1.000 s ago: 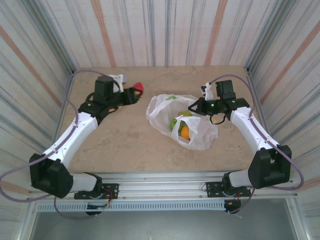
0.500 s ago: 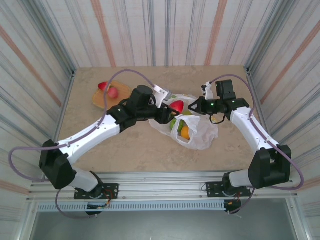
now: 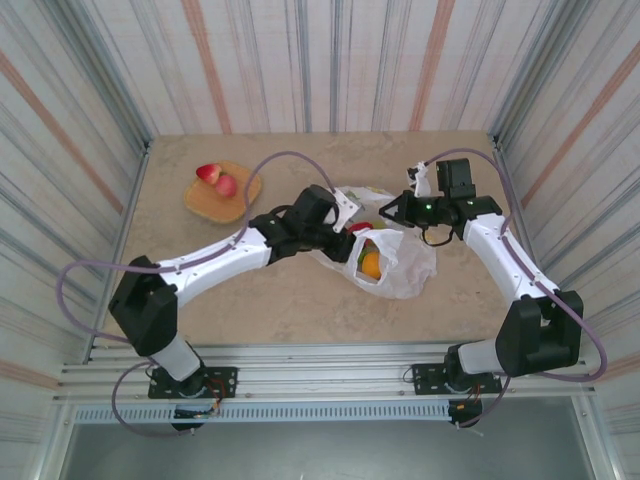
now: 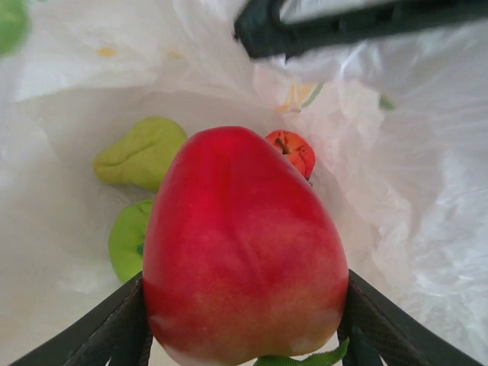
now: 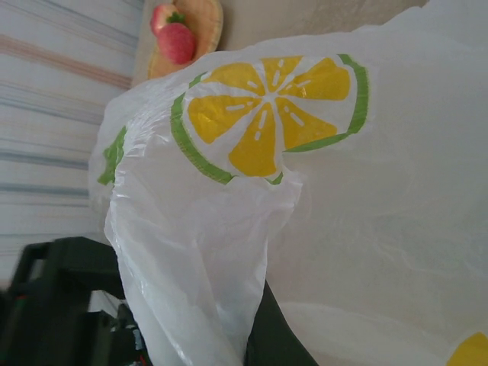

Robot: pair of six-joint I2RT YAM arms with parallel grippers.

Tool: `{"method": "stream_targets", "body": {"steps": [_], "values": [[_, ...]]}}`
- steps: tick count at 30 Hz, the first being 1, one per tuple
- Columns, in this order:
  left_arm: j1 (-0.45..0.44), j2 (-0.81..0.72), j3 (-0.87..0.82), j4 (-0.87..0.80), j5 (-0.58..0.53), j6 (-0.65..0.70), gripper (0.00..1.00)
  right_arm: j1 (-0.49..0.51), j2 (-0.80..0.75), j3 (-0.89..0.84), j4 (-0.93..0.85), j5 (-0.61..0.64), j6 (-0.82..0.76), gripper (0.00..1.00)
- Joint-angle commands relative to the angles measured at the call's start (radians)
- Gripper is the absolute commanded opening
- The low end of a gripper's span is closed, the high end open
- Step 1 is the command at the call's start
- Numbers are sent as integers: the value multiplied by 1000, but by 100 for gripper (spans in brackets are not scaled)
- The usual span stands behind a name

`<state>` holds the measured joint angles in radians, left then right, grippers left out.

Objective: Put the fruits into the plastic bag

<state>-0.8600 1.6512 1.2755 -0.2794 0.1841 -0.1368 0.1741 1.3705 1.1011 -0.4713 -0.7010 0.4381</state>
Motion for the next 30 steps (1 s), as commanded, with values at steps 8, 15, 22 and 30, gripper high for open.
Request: {"method": "stream_targets", "body": {"steps": [8, 15, 22, 30], "values": [[-2, 146, 56, 134, -179, -237, 58, -5, -9, -31, 26, -18, 34, 0], [-2, 222, 86, 207, -203, -340, 59, -7, -19, -44, 28, -17, 33, 0], [-2, 278, 105, 260, -240, -389, 59, -6, -25, -55, 31, -19, 36, 0], [-2, 340, 112, 318, -263, -399, 63, -7, -30, -59, 31, -17, 33, 0]]}}
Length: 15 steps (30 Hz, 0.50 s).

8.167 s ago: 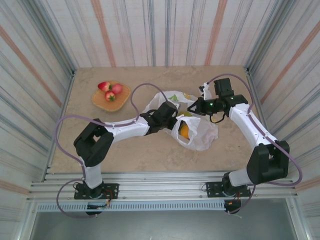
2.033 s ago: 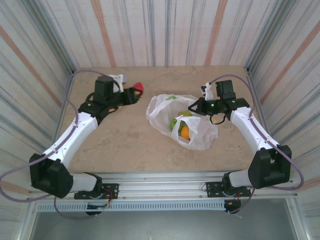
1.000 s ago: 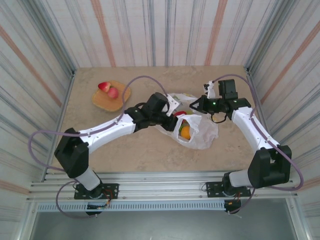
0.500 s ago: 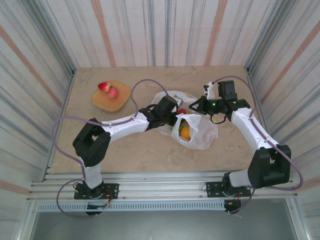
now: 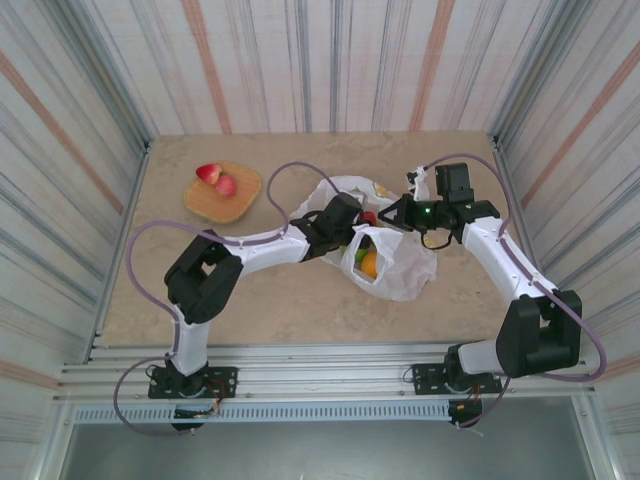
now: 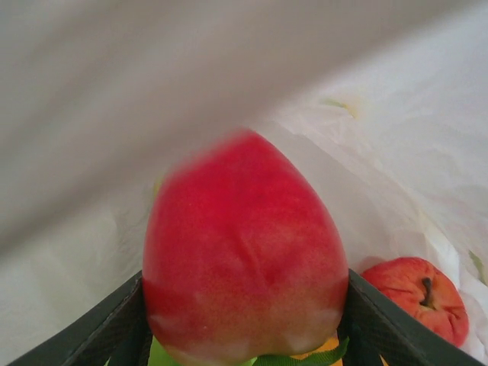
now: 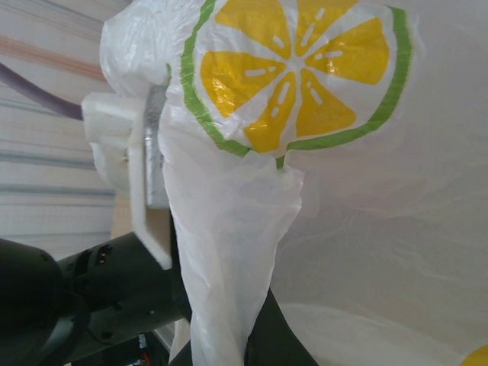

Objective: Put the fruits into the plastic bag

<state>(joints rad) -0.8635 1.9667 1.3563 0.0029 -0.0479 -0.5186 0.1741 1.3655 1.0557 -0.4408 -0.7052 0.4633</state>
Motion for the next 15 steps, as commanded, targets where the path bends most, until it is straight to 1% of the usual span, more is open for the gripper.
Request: {"method": "stream_targets", "body": {"steps": [1, 6, 15], "values": [[1, 33, 37, 36, -27, -16, 63, -7, -26, -14, 1, -11, 7, 0], [1, 47, 44, 48, -20, 0, 66, -7, -23, -14, 1, -13, 6, 0], [1, 5, 20, 52, -5, 25, 78, -7, -19, -14, 2, -11, 6, 0]]}}
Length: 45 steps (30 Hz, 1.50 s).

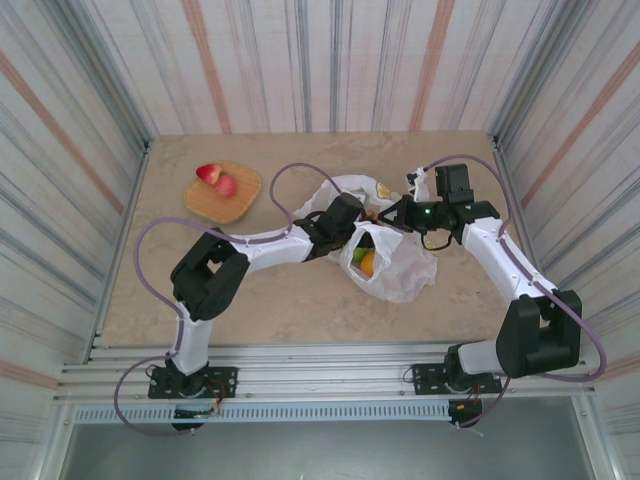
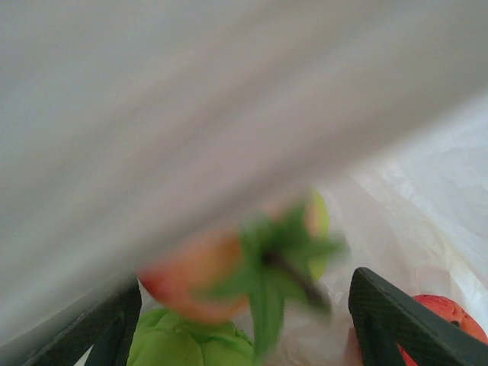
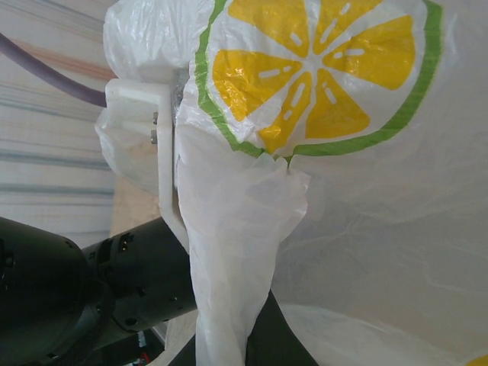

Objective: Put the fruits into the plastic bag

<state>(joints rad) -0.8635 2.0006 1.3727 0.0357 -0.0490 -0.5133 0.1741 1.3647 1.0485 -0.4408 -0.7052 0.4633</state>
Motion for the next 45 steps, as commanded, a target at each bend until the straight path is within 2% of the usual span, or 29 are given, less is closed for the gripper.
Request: {"method": "stream_targets", "body": {"steps": [1, 6, 18, 29, 40, 45], "values": [[1, -36, -2, 21, -3, 22, 78, -7, -18, -7, 1, -11, 5, 0], [2, -69, -27, 36, 2, 40, 83, -7, -18, -7, 2, -11, 7, 0], [1, -205, -112, 51, 48, 80, 82, -10, -22, 6, -32, 9, -23, 0], [7, -433, -246, 59, 177, 216, 78, -21, -11, 28, -52, 3, -40, 0], [107, -600, -297, 49, 334, 198, 77, -21, -5, 30, -49, -3, -38, 0], [158, -651, -297, 33, 356, 178, 77, -21, -5, 31, -50, -3, -37, 0]]}}
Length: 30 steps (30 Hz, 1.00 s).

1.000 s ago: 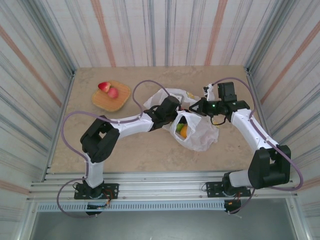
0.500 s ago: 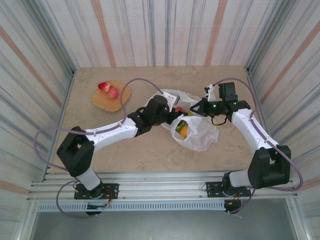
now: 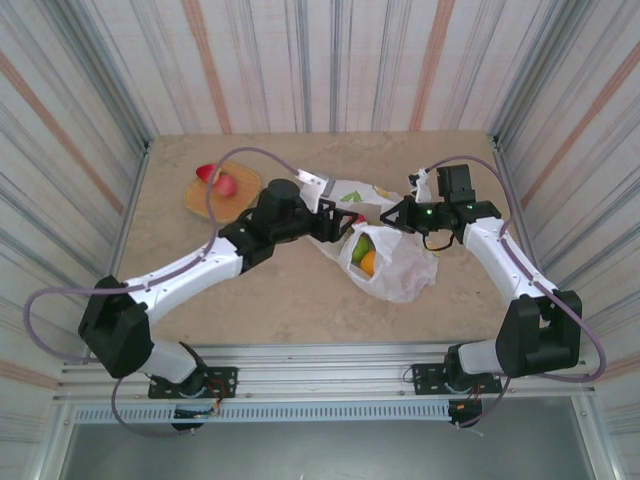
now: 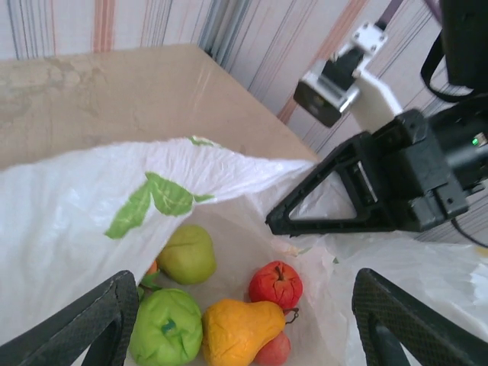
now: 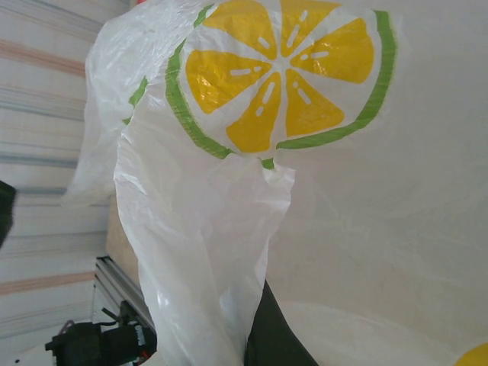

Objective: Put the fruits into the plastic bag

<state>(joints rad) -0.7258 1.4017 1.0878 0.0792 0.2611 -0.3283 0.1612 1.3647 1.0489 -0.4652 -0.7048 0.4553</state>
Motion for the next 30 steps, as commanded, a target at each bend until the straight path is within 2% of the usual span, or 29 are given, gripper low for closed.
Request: {"method": "stream_targets", "body": {"steps": [1, 3, 11, 18, 24, 30], "values": [[32, -65, -15, -10, 46, -13, 77, -7, -5, 28, -26, -3, -30, 0], [57, -86, -20, -19, 36, -21, 77, -8, -5, 29, -26, -2, -29, 0], [188, -174, -25, -184, -139, -32, 79, -7, -6, 27, -26, 1, -31, 0], [415, -210, -60, -285, -180, -100, 82, -1, -12, 26, -23, 5, -30, 0], [580, -149, -63, -330, -195, -164, 88, 3, -9, 23, -18, 7, -27, 0], [665, -6, -34, -317, -181, -198, 94, 8, -8, 20, -16, 7, -28, 0]]}}
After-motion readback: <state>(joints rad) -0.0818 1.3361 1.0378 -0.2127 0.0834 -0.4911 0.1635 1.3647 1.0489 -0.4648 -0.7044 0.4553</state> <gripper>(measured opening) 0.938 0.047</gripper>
